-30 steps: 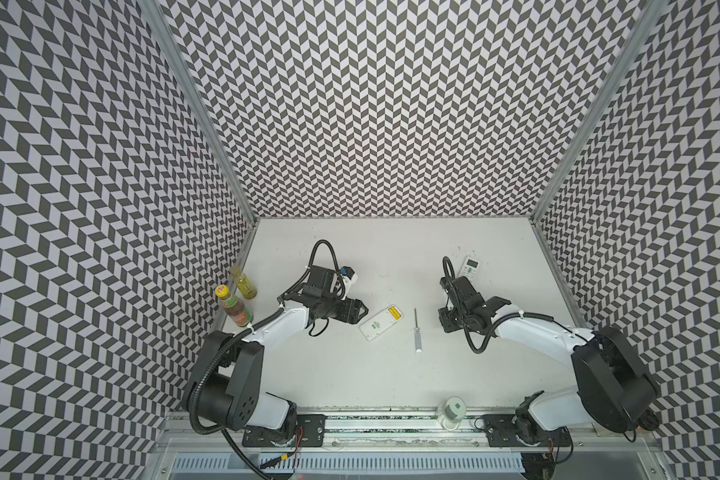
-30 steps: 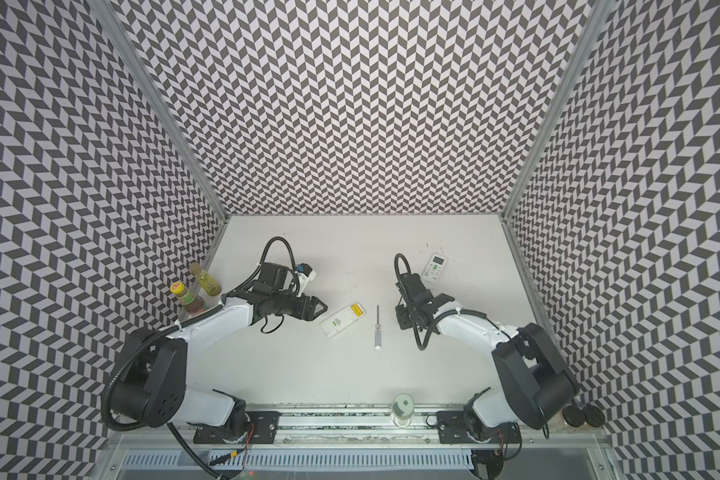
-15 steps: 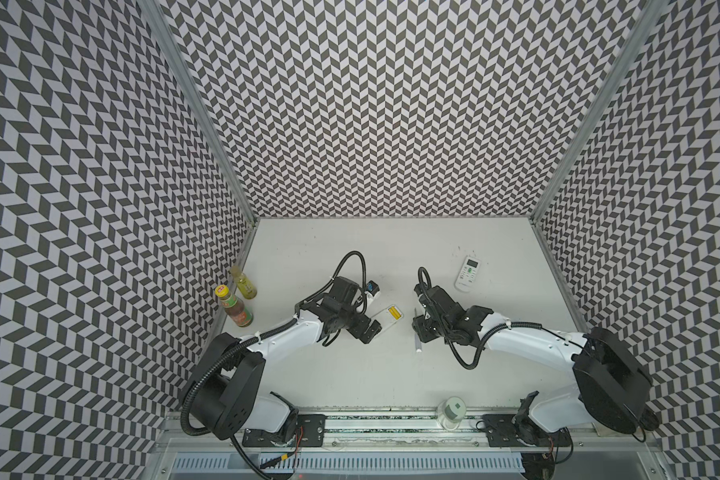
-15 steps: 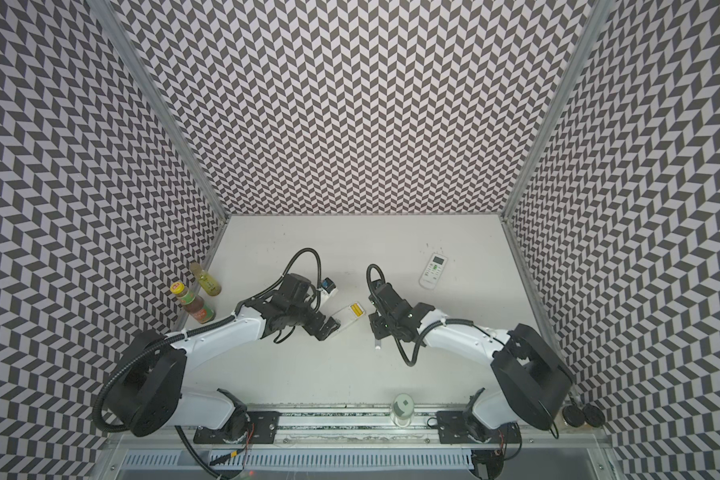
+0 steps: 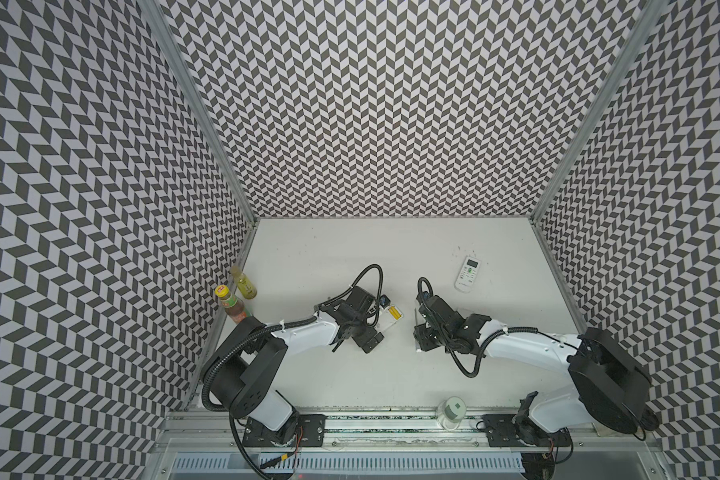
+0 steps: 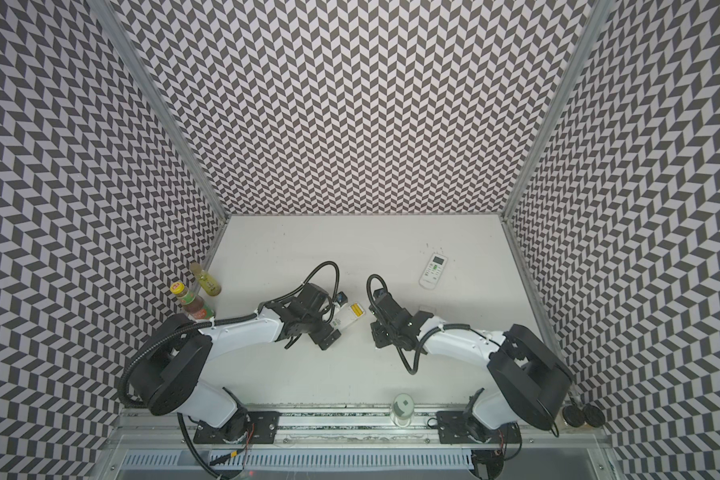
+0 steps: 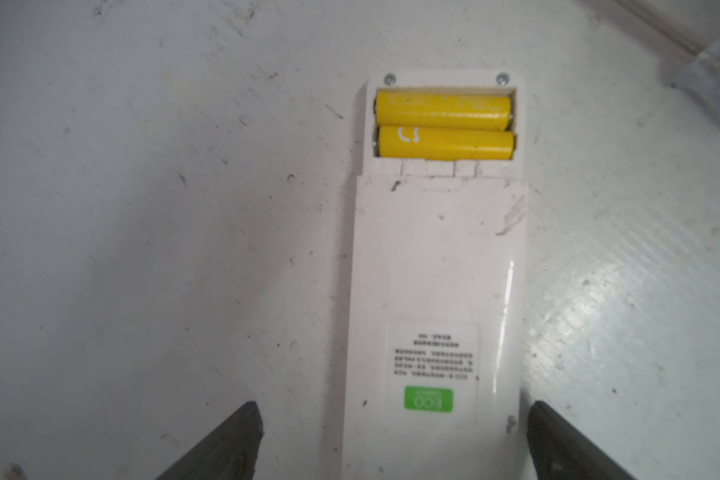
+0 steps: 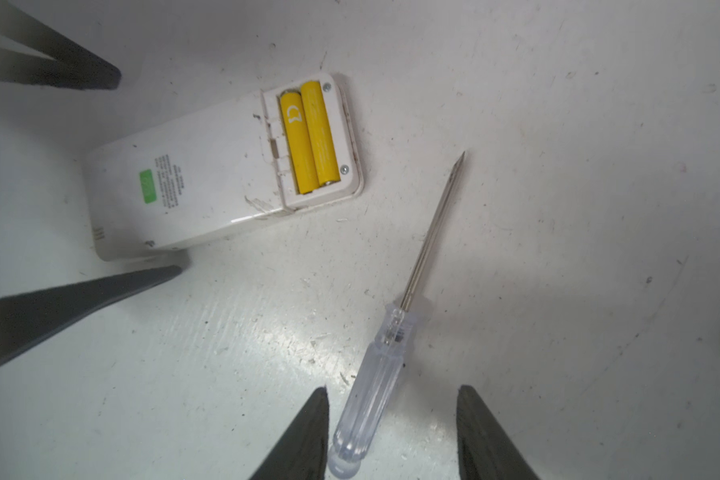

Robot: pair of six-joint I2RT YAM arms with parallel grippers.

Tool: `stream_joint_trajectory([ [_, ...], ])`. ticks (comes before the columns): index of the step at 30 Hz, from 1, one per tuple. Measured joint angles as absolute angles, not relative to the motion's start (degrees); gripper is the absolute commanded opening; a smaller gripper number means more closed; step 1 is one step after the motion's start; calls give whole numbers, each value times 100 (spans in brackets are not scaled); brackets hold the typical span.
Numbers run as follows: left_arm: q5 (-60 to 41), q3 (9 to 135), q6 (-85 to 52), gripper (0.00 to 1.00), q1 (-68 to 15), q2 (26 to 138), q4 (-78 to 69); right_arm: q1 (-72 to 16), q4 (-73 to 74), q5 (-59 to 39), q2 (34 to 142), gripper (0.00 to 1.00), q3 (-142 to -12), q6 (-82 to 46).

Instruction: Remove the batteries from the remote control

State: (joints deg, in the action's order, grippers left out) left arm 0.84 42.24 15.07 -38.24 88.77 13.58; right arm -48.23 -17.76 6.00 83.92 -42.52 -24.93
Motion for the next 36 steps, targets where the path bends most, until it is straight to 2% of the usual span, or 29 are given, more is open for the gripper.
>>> stream_joint_trajectory([
  [8,353,4224,1564,100,-3730,8871,1247,-4838,-1774,703,8409,48,-4141,-2550],
  [21,473,4230,1520,100,-3076,8694,1247,-4838,-1778,1074,8597,46,-4141,-2663],
  [36,36,4224,1372,100,-2364,7793,1247,-4729,-2071,1269,8683,31,-4147,-2633],
])
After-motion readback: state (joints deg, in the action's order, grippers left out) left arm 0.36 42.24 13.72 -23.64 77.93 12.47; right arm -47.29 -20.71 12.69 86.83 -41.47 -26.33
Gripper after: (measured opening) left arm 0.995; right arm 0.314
